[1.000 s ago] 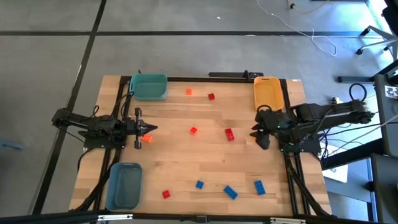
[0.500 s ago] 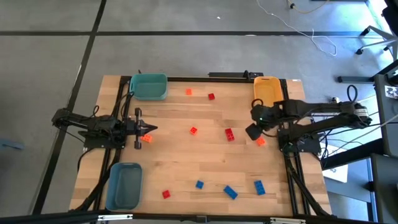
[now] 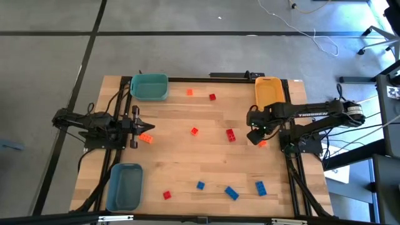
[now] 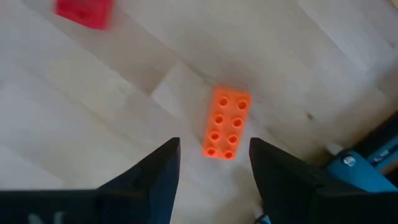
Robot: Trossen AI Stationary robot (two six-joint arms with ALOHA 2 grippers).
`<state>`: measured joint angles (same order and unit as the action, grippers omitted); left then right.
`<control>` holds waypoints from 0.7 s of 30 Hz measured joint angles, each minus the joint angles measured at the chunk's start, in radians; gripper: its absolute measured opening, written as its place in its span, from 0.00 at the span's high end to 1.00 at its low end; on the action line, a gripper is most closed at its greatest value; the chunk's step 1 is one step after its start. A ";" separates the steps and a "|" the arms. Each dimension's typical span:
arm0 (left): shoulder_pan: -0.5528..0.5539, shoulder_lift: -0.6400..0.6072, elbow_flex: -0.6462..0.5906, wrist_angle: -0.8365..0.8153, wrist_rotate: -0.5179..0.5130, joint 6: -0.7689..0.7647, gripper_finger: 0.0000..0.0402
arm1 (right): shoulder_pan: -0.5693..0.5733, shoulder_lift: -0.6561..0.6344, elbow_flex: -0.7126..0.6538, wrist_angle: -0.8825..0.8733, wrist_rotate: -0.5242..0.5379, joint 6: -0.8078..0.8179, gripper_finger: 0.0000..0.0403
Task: Sort & place blocks by color
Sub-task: Put the orange game piece into the yellow bin
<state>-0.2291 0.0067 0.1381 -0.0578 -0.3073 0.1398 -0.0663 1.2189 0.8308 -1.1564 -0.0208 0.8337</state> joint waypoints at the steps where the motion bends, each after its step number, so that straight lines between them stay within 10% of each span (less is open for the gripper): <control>1: 0.000 0.000 0.006 -0.011 0.000 0.000 1.00 | 0.000 0.010 -0.006 0.000 0.000 0.000 0.52; 21: 0.000 0.000 0.027 -0.011 -0.001 -0.002 1.00 | 0.000 0.071 -0.136 0.160 -0.012 -0.029 0.52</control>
<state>-0.2294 0.0071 0.1646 -0.0689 -0.3081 0.1380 -0.0662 1.2900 0.6945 -0.9968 -0.0330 0.8046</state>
